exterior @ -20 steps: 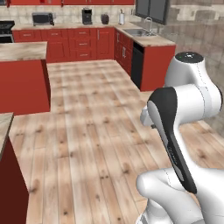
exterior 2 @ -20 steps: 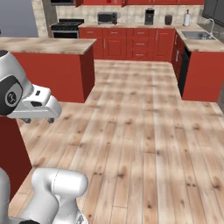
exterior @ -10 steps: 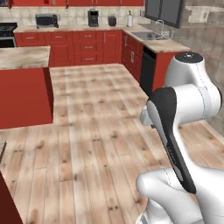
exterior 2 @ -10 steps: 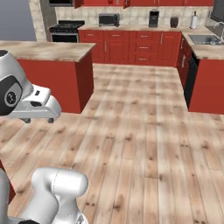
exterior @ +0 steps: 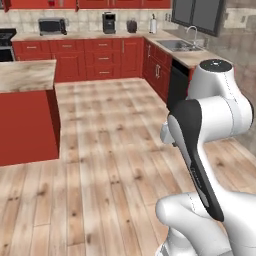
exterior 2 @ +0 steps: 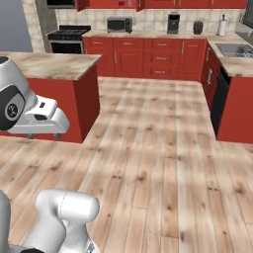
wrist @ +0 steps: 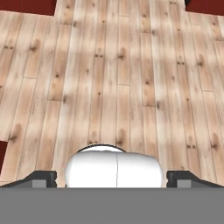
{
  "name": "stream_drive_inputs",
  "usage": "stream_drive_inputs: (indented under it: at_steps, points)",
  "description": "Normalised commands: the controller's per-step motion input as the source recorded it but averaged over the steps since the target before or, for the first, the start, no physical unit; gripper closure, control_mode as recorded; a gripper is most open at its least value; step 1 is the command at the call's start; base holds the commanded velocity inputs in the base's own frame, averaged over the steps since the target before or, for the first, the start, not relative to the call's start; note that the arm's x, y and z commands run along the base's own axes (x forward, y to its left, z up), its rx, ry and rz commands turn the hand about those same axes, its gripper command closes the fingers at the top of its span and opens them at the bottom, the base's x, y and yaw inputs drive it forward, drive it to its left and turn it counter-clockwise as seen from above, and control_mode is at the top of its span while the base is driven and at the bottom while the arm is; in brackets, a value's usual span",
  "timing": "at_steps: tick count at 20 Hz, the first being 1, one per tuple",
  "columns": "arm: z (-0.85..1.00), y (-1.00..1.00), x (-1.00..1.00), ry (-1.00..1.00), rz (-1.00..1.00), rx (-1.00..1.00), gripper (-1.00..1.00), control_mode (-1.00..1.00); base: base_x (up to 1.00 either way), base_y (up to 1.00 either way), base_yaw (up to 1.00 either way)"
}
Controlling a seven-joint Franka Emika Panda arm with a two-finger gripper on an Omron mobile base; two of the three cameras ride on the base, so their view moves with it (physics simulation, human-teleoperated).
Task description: There is a bowl on the dining counter. Grab a lemon wedge from the fridge and place it in the bowl. Then get the liquor bottle and glass cup from the cabinet and place them next to the bowl.
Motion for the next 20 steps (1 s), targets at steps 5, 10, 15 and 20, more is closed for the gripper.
stream_drive_inputs:
  at_steps: [5,10,15,20]
  points:
    - [0.00,0.00,0.00,0.00,0.00,0.00,-1.00,1.00,1.00,-0.20,0.00]
    - [0.00,0.00,0.00,0.00,0.00,0.00,-1.00,1.00,1.00,0.00,0.03]
    - [0.00,0.00,0.00,0.00,0.00,0.00,-1.00,1.00,1.00,0.00,0.02]
    - [0.00,0.00,0.00,0.00,0.00,0.00,-1.00,1.00,1.00,0.00,0.03]
